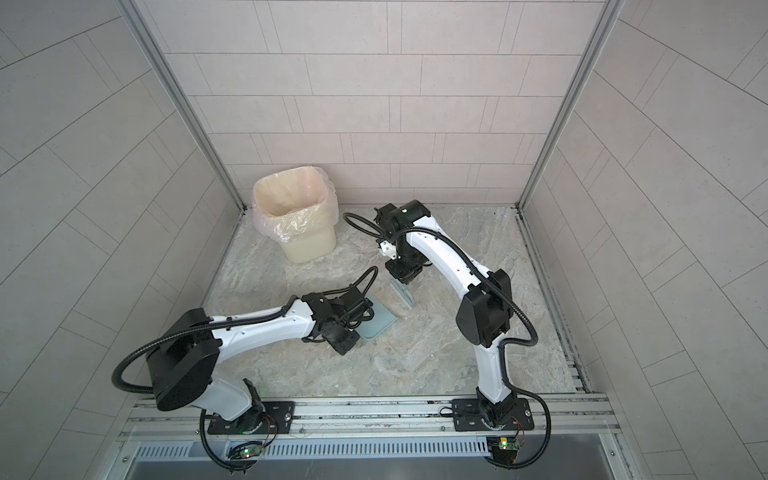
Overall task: Sweep away the paper scraps from the table
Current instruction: 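Lift the dustpan toward the bin with left gripper while right brush withdraws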
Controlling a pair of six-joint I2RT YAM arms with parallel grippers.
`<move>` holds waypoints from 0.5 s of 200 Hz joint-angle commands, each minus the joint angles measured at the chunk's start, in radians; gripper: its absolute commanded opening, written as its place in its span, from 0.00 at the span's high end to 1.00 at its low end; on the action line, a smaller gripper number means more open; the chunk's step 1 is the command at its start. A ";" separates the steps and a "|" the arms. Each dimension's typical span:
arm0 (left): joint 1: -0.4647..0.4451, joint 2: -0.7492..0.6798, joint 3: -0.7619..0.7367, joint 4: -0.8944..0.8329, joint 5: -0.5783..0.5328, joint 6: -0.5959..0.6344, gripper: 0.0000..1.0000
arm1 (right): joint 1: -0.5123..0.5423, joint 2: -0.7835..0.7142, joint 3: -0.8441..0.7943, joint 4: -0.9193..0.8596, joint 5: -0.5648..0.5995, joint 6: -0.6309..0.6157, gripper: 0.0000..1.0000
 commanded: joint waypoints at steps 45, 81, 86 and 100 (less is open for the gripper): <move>0.006 -0.162 0.132 -0.217 -0.204 0.029 1.00 | -0.055 -0.176 -0.140 0.095 -0.075 0.047 1.00; 0.010 -0.174 0.278 -0.386 -0.282 0.006 1.00 | -0.085 -0.221 -0.194 0.104 -0.095 0.037 1.00; 0.012 -0.177 0.299 -0.407 -0.284 0.001 1.00 | -0.088 -0.228 -0.203 0.107 -0.100 0.038 1.00; 0.033 -0.178 0.360 -0.470 -0.280 -0.017 1.00 | -0.097 -0.250 -0.225 0.115 -0.115 0.036 1.00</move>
